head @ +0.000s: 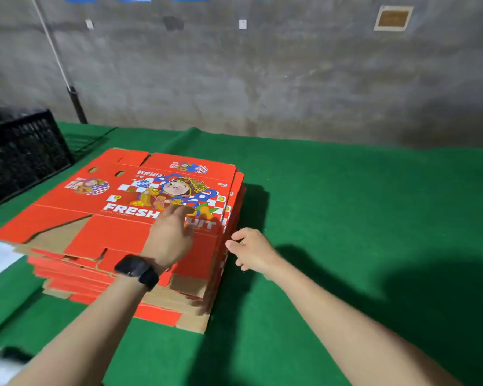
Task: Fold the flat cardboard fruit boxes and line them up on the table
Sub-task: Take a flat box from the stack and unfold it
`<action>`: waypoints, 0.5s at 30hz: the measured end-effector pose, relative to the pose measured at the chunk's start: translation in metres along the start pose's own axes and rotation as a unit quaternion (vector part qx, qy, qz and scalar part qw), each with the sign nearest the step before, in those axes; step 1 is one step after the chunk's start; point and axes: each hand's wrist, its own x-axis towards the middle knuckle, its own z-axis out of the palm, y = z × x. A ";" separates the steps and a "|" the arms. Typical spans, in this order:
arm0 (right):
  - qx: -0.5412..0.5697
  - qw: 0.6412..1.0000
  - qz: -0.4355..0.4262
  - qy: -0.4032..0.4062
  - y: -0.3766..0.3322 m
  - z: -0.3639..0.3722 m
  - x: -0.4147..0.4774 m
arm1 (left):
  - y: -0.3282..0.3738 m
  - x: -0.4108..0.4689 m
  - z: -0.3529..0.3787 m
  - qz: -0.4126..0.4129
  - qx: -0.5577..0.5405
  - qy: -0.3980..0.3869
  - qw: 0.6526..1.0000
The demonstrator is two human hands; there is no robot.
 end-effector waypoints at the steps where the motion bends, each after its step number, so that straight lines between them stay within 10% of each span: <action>1: -0.009 1.000 0.019 0.004 -0.004 0.008 0.008 | -0.010 0.007 0.000 -0.020 0.047 0.000 0.999; 15: -0.055 0.974 0.144 0.165 -0.009 0.044 0.064 | -0.043 0.000 0.024 0.034 0.111 -0.077 0.990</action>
